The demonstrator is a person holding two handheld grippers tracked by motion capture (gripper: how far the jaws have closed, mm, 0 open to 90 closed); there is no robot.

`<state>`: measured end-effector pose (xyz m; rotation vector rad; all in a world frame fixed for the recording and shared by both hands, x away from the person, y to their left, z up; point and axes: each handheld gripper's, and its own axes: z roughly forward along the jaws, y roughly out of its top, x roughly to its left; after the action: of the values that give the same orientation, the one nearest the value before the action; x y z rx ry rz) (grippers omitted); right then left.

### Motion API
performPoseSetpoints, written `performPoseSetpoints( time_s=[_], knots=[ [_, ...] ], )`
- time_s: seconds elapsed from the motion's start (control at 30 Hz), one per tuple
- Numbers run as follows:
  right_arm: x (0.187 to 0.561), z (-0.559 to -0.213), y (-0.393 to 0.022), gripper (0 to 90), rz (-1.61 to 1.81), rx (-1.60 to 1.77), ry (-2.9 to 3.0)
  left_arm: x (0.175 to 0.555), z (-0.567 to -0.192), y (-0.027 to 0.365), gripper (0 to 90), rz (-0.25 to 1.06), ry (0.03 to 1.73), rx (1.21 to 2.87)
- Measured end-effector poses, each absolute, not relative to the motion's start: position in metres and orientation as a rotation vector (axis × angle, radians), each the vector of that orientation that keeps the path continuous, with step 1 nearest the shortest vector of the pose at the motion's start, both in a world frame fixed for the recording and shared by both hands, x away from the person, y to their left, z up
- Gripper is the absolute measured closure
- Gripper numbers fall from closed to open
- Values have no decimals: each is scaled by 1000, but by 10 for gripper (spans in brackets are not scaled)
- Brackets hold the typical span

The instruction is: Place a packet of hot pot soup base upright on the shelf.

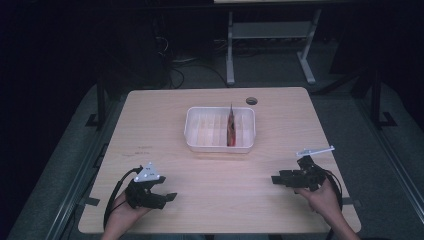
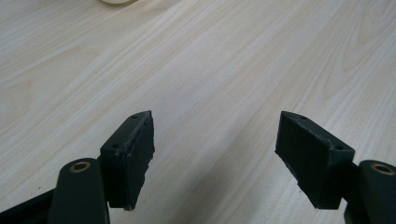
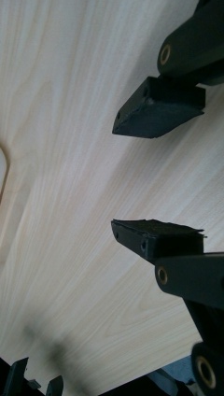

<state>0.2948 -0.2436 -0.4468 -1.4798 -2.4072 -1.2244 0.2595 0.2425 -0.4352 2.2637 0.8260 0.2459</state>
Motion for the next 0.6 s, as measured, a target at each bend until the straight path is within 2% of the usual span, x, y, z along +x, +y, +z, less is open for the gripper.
performPoseSetpoints(
  time_s=[0.6],
  knots=[
    [279, -457, -249, 447, -1225, -1469, -2407, 260, -437, 243, 276, 247, 821, 2276]
  ],
)
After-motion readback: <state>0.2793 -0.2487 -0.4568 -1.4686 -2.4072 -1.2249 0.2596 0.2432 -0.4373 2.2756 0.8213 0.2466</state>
